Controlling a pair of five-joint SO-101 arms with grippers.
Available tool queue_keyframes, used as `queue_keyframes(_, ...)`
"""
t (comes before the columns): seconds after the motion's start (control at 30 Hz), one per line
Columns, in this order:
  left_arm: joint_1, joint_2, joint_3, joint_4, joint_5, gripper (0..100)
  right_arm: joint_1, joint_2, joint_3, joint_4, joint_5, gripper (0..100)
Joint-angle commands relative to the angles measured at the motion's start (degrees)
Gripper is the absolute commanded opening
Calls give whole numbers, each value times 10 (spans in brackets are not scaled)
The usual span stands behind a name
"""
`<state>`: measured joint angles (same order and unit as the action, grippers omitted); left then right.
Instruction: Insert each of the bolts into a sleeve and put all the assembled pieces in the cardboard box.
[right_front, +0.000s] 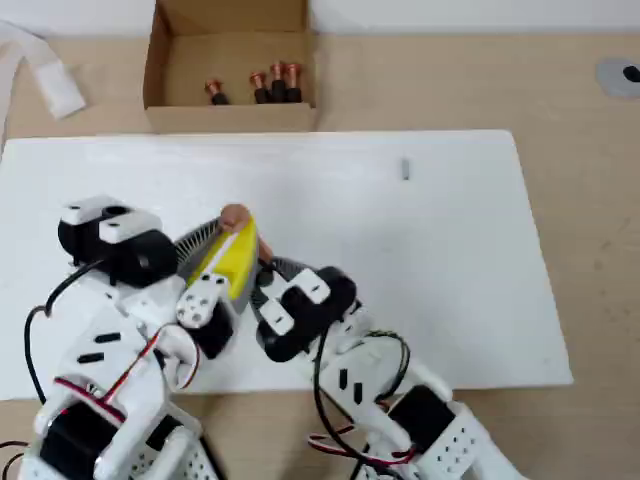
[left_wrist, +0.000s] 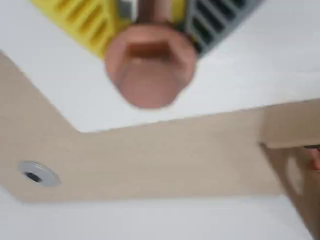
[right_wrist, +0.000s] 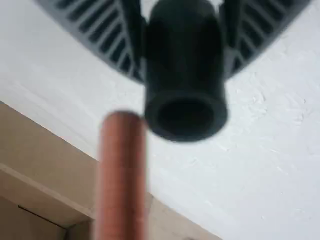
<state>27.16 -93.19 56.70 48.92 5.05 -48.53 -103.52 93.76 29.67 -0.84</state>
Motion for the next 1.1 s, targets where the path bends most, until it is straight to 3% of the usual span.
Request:
queue_keyframes(0.0,11,-5,-60,28,4,6,-7,-53,-3,-16,-7,10)
queue_keyframes(0.17,11,-5,-80,62,4,6,-7,-53,-3,-16,-7,10)
queue_keyframes(1.07,10,-4,-68,62,-30,6,-7,-53,-15,-16,-55,9)
